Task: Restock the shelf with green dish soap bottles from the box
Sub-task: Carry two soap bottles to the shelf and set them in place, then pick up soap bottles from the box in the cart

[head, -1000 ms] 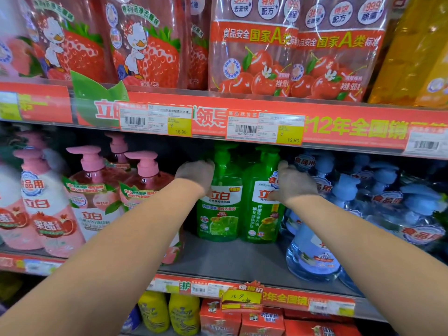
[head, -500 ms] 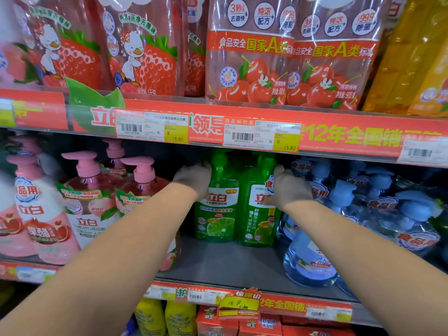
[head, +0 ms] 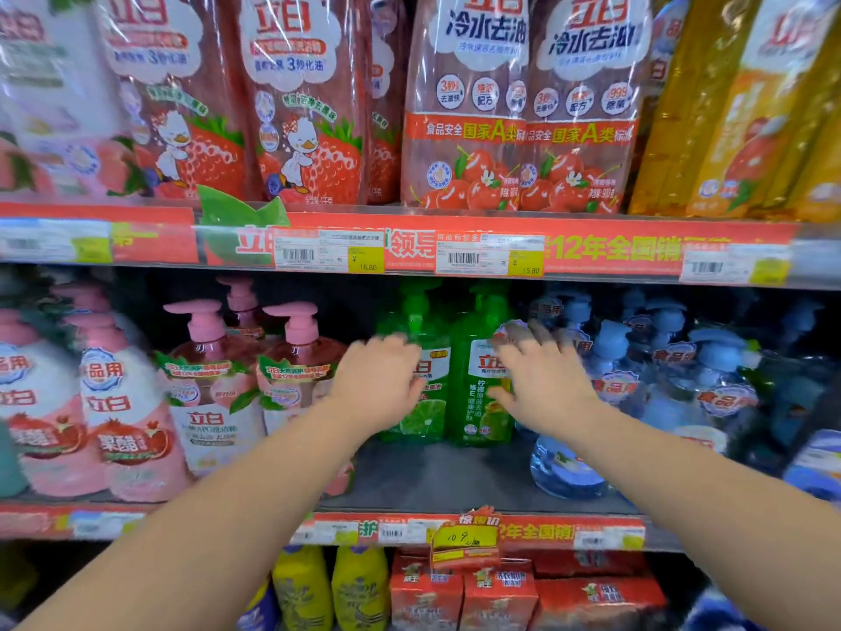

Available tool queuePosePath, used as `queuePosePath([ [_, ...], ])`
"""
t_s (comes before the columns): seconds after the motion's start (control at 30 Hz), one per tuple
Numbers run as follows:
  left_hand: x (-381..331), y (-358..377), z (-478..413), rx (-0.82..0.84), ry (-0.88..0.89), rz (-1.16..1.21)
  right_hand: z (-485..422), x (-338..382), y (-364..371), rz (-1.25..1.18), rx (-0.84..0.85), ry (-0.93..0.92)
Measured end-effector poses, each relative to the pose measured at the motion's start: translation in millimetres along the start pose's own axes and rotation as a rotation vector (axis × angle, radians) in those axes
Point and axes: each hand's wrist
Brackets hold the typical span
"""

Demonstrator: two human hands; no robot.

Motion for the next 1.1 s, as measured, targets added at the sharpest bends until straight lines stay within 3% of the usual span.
queuePosePath([
  [0.13, -5.2, 2.4, 39.5, 0.071, 0.114, 0.007, 38.0, 18.9, -5.3, -0.01, 0.168, 0.002],
  [0.23, -9.7, 4.9, 67.5, 0.133, 0.092, 0.013, 62.1, 29.8, -8.9, -0.031, 0.258, 0.029],
  [0.73, -30.5, -59.1, 259.7, 0.305, -0.337, -0.086, 161.2, 86.7, -43.7, -0.126, 0.293, -0.236],
  [0.93, -36.0, -96.3, 375.9, 0.448, -0.51, -0.189, 217.3, 154.1, -57.3, -0.227, 0.319, -0.401],
  [1.1, -18.5, -129.9, 452.5, 0.469, -0.676, -0.205, 249.0, 217.0, -83.5, -0.28, 0.301, -0.548],
])
Point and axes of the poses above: each hand's wrist, its own z-axis away from the middle knuckle, its own y-axis out of the palm, x = y × z, and after that the axes turned 5 degrees about -x, right-handed
